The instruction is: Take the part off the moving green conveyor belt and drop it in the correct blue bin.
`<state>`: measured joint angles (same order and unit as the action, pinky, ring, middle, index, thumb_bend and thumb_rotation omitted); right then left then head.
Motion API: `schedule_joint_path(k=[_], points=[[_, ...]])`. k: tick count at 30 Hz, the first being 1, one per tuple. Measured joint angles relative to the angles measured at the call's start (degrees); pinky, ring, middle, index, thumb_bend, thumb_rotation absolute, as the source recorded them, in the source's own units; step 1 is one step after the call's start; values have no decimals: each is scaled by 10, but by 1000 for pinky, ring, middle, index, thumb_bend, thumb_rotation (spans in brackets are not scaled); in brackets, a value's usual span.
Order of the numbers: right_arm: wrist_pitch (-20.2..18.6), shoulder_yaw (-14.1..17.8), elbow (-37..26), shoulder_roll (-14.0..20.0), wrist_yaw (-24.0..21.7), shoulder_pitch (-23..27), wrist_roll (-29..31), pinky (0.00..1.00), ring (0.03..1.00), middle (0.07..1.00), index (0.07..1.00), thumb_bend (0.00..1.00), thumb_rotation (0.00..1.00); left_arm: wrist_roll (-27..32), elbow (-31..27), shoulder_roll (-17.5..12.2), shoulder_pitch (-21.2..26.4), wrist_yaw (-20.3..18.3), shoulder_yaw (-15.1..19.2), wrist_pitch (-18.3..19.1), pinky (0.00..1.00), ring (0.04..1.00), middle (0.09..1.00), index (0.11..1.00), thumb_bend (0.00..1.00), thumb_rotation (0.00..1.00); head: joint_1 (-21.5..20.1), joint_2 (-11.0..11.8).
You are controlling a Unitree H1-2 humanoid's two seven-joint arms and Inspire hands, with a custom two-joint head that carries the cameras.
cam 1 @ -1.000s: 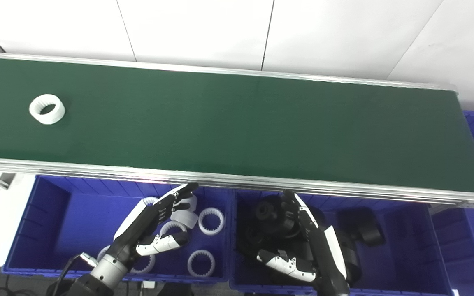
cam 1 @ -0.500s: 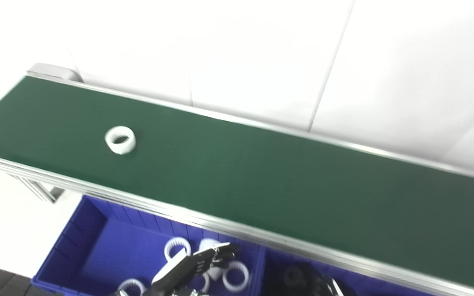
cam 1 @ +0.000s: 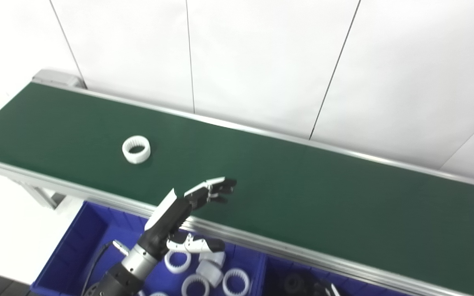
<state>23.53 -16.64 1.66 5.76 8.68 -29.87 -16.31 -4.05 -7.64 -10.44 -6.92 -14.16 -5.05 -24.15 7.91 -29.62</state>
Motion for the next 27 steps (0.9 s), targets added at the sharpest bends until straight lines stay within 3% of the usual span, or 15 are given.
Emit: schedule_joint_path(k=[5,8,9,14,17,21,27], points=[[0,-10,9,5,15,12,-2,747,835,863,909,803,366,-50,-5,-9,60,5,8,33,823,894,932,905,691,675,-9,14],[0,-15,10,7,23,18,-1,703,811,855,897,808,369,-78,-9,-14,104,5,9,76,858,907,935,909,692,701,-4,18],[0,-18,12,8,27,19,-1,633,765,844,884,821,370,-89,-10,-17,119,5,9,93,867,911,935,907,699,685,-5,19],[0,-33,22,14,45,20,3,568,743,832,873,847,416,-136,-6,-33,173,5,9,160,871,920,938,902,697,618,-9,23],[0,-41,23,19,57,27,3,556,730,827,859,857,435,-158,23,-39,197,5,6,183,836,911,934,887,711,507,-9,25],[0,-60,22,31,76,36,5,615,757,814,847,883,478,-200,78,-57,230,9,-1,201,796,893,929,885,737,408,-7,26],[0,-92,22,53,105,49,17,662,776,817,846,894,508,-254,173,-74,271,36,-23,200,818,907,928,881,758,435,-6,27]])
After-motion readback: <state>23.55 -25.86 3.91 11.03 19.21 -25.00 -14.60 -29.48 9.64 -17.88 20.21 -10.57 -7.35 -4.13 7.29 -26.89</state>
